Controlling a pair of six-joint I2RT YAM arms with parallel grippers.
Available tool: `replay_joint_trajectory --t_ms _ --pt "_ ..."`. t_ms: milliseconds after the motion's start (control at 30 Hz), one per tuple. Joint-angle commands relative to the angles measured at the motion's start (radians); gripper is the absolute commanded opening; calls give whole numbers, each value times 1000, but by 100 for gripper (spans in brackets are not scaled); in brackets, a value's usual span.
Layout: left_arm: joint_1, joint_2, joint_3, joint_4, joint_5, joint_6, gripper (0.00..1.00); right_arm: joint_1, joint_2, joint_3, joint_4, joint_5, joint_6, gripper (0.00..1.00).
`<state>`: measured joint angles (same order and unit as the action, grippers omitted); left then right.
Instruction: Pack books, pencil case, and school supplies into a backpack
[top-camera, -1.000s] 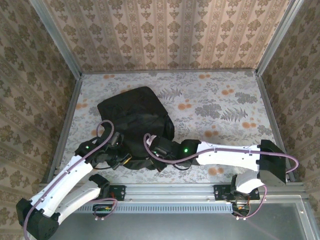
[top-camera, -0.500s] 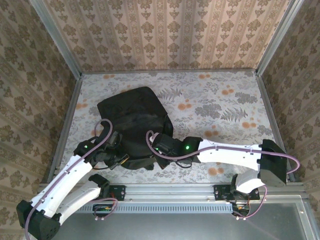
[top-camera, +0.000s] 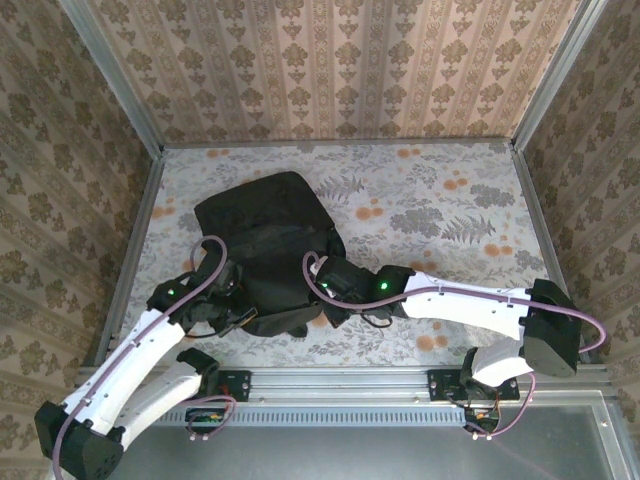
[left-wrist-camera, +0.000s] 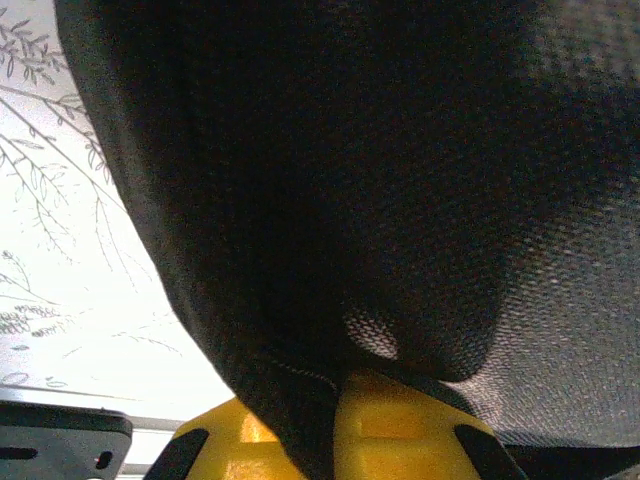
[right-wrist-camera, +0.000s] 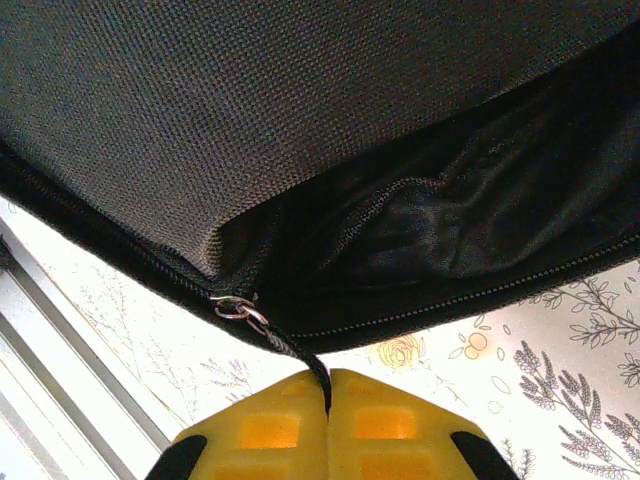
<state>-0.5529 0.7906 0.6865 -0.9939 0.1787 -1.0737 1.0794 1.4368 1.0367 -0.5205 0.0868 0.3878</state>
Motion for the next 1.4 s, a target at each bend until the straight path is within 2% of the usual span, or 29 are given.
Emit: replay_joint_trajectory --t_ms 0,167,367,433,500,667,767,967,1033,1167,1367 --pt "27 40 44 -52 -114 191 0 -29 -39 1 -86 66 -41 0" --pt "39 139 142 -81 -194 358 0 30 -89 -2 21 -68 -41 0" --pt "79 217 261 -100 -241 442 6 88 31 101 116 -167 24 0" --pt "90 230 297 -136 -271 447 11 90 76 130 162 -195 51 0" --pt "132 225 316 -170 -286 449 23 89 128 171 199 -220 62 0" --pt "249 139 320 -248 -252 423 33 97 291 360 185 -260 28 0" --pt "335 70 297 -285 -147 374 36 97 382 482 184 -290 26 0" --pt "363 18 197 -315 -1 223 37 96 497 630 214 -300 66 0" --pt "369 -3 193 -326 -20 201 38 93 515 651 221 -290 72 0" --pt "384 -23 252 -405 -171 183 47 76 534 646 238 -260 97 0" --pt "387 -37 191 -340 -141 152 47 47 528 585 310 -298 154 0"
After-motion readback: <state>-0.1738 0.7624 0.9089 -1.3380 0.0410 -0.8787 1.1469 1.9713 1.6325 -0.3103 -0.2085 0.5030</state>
